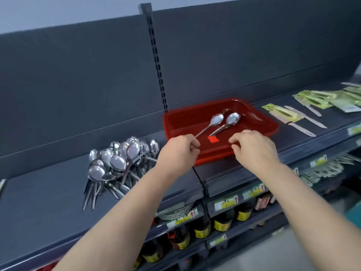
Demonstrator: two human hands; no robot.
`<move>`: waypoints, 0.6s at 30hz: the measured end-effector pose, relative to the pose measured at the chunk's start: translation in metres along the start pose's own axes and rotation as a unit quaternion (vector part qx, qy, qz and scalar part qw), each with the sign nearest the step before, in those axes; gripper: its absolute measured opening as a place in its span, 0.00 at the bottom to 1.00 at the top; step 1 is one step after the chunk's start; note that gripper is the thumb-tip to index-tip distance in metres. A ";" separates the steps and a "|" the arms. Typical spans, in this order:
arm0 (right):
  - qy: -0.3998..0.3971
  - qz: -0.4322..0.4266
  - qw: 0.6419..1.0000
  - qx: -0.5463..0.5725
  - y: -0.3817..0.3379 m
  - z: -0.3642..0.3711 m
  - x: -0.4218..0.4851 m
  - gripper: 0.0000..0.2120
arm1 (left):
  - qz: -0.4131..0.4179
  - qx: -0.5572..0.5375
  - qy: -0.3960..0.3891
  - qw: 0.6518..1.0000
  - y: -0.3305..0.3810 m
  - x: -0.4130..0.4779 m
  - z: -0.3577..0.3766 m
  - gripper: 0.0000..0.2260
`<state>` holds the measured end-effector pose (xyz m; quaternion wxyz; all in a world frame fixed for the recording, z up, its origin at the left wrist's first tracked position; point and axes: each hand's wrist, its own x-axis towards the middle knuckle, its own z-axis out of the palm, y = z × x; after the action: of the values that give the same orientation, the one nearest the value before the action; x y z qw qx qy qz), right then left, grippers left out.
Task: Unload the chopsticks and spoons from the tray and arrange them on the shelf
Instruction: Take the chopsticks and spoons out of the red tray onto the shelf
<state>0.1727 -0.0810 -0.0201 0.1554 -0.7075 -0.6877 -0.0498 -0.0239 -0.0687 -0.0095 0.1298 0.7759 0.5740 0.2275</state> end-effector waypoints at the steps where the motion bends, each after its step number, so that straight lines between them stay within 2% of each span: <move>1: 0.000 0.004 1.000 0.002 0.010 0.000 0.004 0.11 | 0.002 0.010 -0.005 1.000 0.008 0.007 0.004 0.07; 8: -0.004 0.018 0.999 0.035 0.044 0.011 0.045 0.11 | -0.008 0.044 -0.054 0.998 0.021 0.062 0.025 0.06; 11: -0.011 0.024 0.999 0.041 0.050 0.016 0.059 0.10 | -0.020 0.052 -0.134 0.989 0.013 0.088 0.036 0.05; 15: -0.010 0.042 0.998 0.038 0.065 0.021 0.074 0.09 | -0.016 0.123 -0.269 0.955 0.012 0.120 0.064 0.08; 18: -0.013 0.061 0.996 0.061 0.077 0.026 0.083 0.08 | -0.004 0.158 -0.292 0.943 0.015 0.136 0.083 0.09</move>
<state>0.2489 0.0058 -0.0331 0.1923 -0.7377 -0.6471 0.0108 0.0625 0.0606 -0.0468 0.1681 0.8165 0.5426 -0.1033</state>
